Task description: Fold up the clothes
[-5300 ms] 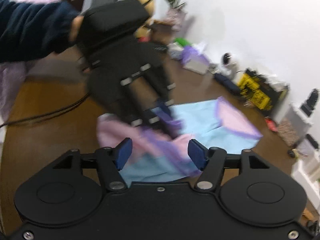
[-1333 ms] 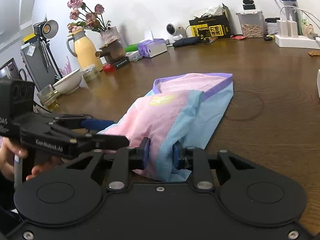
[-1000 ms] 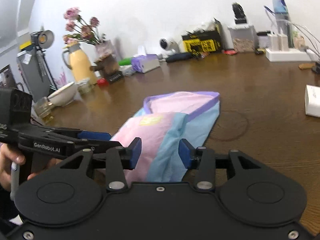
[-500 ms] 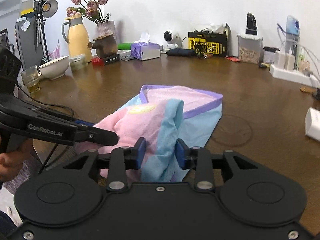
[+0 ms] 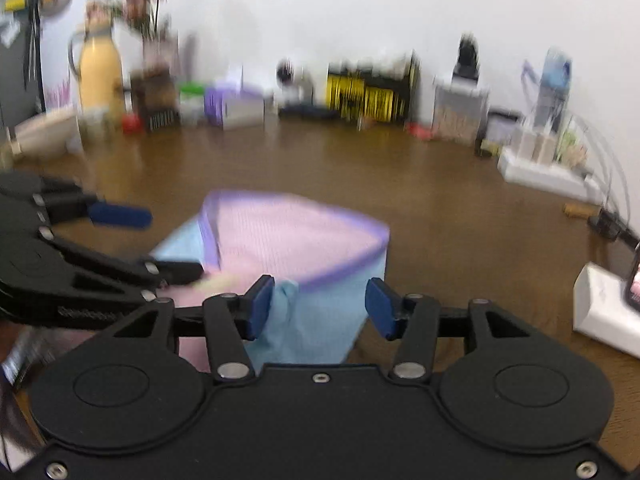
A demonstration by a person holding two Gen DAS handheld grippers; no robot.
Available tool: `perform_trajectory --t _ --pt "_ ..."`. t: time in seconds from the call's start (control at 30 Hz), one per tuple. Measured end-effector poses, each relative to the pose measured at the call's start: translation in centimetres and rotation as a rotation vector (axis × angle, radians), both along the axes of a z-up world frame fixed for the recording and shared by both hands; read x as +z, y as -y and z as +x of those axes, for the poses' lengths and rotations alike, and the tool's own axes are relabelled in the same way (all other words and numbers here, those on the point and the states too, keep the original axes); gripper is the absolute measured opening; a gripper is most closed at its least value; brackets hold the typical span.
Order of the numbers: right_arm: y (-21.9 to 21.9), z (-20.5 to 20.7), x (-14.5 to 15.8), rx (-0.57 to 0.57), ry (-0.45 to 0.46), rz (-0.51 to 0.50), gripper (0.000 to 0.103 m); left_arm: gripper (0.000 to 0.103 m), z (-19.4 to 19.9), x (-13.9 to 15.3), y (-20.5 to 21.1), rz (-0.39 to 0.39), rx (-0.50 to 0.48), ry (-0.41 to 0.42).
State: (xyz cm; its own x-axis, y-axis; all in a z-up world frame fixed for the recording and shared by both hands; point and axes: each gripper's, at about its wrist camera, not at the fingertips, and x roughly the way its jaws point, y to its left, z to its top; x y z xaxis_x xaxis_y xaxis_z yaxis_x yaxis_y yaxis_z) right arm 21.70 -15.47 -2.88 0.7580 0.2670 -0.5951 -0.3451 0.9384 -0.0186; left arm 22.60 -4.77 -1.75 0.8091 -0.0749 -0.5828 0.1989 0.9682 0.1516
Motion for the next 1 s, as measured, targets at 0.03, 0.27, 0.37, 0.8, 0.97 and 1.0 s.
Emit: perform_trajectory --t 0.03,0.27,0.37,0.8,0.97,1.0 --pt "0.1 0.1 -0.2 -0.002 -0.007 0.008 0.057 0.065 0.0 0.1 -0.2 -0.006 0.001 -0.001" --pt "1.4 -1.6 2.1 0.043 0.054 0.108 0.058 0.066 -0.5 1.9 -3.1 -0.292 -0.098 -0.059" --pt "2.1 -1.2 2.1 0.096 0.002 0.214 0.058 0.066 0.9 0.9 -3.9 -0.383 -0.071 -0.157" --pt "1.9 -0.3 0.1 0.081 -0.083 0.257 0.039 0.007 1.7 0.1 -5.2 -0.591 -0.058 -0.202" --pt "1.9 -0.7 0.3 0.099 -0.071 0.280 0.039 0.005 -2.2 2.0 -4.3 -0.560 -0.135 0.049" --pt "1.9 -0.8 0.4 0.105 -0.066 0.285 0.039 0.005 -2.4 2.0 -4.1 -0.550 -0.138 0.062"
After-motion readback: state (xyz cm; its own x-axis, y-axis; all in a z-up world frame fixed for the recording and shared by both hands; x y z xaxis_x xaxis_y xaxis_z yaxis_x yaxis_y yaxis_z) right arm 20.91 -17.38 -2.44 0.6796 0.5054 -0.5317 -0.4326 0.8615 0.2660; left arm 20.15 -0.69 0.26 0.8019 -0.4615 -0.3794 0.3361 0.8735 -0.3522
